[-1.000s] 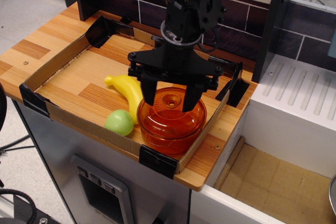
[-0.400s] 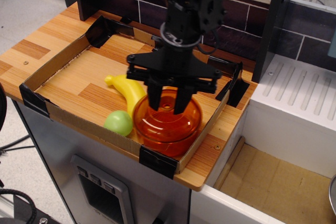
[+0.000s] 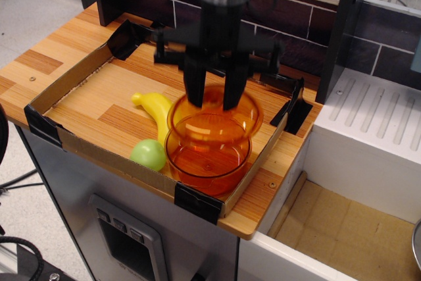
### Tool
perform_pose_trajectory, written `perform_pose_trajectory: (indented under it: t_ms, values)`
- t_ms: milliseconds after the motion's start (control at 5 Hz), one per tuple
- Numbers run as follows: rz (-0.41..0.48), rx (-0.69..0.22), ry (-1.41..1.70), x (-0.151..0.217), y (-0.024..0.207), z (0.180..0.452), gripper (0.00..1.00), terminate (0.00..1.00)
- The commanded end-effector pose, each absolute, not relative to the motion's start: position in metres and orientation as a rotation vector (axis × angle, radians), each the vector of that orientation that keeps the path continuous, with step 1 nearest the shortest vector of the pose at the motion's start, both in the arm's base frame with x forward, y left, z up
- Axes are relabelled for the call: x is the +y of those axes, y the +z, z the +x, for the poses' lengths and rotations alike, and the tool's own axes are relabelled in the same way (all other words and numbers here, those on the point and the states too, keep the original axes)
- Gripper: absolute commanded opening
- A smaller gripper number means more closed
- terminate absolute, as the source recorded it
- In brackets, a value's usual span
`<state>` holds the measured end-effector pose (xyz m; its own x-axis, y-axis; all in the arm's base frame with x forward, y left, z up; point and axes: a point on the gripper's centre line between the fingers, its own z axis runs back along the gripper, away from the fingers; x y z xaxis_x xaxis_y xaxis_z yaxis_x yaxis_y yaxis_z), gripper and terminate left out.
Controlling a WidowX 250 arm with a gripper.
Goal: Take lid off pot
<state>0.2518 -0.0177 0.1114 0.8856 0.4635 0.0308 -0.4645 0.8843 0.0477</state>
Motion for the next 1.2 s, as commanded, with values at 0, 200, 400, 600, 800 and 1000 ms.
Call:
perform_pose_trajectory:
  t_ms: [0,200,400,600,800,1000]
  values:
    - [-0.003,-0.142,0.594,0.007,0.153,0.293,0.0,0.0]
    - [-0.002,-0.12,0.654,0.021,0.153,0.311,0.0,0.0]
    - [0.013,-0.127,0.692,0.037,0.144,0.324,0.0,0.0]
    - [0.049,-0.135,0.708,0.049,0.13,0.331,0.0,0.0]
    - [0.074,-0.126,0.741,0.06,0.117,0.337,0.0,0.0]
    - [0.089,-0.073,0.783,0.067,0.102,0.351,0.0,0.0]
